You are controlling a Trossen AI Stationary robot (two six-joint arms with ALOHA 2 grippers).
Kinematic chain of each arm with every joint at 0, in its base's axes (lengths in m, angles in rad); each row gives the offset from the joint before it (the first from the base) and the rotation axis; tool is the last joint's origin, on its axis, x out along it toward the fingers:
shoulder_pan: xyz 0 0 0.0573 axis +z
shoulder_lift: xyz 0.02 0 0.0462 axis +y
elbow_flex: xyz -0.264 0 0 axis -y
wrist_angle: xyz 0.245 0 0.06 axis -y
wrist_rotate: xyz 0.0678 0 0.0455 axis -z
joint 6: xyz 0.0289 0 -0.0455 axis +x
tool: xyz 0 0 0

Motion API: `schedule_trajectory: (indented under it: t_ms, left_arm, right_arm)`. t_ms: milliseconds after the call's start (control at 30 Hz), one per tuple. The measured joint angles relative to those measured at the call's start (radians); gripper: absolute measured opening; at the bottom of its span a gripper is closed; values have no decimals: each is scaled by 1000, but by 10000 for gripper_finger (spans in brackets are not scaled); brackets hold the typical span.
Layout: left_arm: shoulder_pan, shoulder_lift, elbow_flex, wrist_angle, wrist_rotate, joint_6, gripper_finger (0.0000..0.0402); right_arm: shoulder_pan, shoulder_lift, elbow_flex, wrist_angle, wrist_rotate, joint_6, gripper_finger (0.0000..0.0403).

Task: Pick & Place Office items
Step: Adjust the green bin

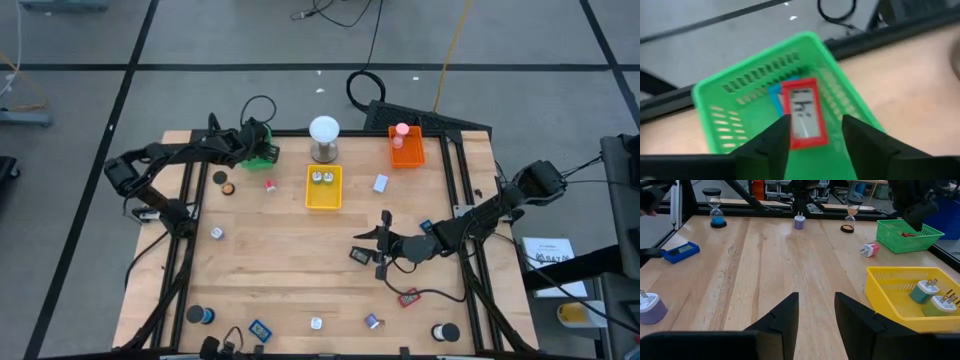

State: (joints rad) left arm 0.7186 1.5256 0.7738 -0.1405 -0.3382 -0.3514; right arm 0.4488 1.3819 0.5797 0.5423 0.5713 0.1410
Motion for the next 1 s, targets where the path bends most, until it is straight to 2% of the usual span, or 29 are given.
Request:
schedule_trajectory:
  t_ms: [233, 500, 667, 1000]
  left_arm:
    - [-63, -54, 0, -84, -3, 78, 95]
    - [-67, -85, 3, -307, 31, 16, 34]
    - [-66, -85, 3, -352, -56, -2, 16]
    - [-44, -85, 3, -385, -92, -18, 12]
  right_arm:
    - [-3, 0, 0, 0, 0, 0, 116]
    - [-3, 0, 0, 0, 0, 3, 116]
    - [-3, 0, 0, 0, 0, 3, 116]
    - [-3, 0, 0, 0, 0, 3, 116]
